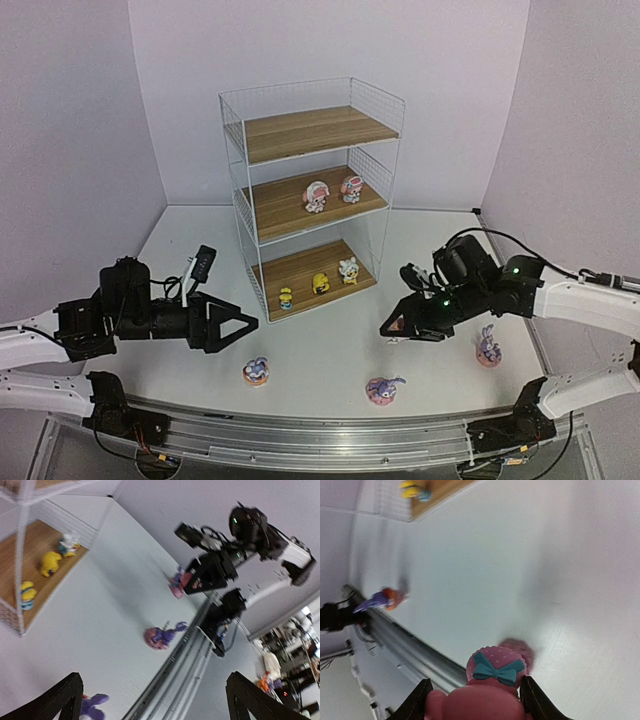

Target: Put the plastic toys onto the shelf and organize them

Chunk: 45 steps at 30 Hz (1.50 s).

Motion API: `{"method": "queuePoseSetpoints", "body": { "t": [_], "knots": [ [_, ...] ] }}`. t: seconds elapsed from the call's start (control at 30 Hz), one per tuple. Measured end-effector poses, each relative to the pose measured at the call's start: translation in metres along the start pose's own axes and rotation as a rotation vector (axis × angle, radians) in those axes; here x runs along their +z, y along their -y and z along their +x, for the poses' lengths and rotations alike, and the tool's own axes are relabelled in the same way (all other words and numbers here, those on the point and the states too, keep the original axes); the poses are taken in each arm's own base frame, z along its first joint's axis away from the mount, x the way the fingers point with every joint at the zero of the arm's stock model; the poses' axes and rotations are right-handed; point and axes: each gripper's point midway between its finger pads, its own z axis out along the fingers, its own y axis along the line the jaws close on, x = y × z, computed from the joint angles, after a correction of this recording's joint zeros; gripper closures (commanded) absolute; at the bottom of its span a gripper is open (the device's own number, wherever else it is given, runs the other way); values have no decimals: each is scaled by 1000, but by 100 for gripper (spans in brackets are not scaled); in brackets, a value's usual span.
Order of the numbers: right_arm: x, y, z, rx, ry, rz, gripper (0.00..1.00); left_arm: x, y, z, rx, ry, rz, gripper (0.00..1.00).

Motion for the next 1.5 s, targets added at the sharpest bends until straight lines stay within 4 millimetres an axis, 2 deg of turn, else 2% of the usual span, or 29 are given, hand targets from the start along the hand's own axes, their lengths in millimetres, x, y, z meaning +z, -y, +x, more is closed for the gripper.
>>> {"method": "queuePoseSetpoints", "body": {
  "t": [0.1,0.27,0.33,0.4,0.6,0.73,0.97,1.37,1.5],
  "knots": [
    [-20,-59,0,-174,-8,-253,73,13,28,9,36,-65,171,0],
    [-44,-152,37,-545,-120,-592,75,32,66,26,38,-177,441,0],
    [-49,-179,49,-656,-161,-694,75,36,78,31,24,-219,530,0],
    [-51,-194,54,-724,-180,-756,75,36,87,34,15,-247,601,1],
    [-44,-208,50,-803,-191,-811,76,25,114,20,45,-236,739,1],
    [-38,-214,47,-822,-193,-820,76,21,121,15,50,-220,775,12],
    [-30,-222,34,-758,-187,-782,78,35,117,20,6,-264,758,36],
    [-26,-224,26,-513,-233,-713,79,47,105,21,1,-263,674,55],
    [-26,-225,25,-482,-238,-710,79,48,103,22,3,-261,660,58]
  ]
}}
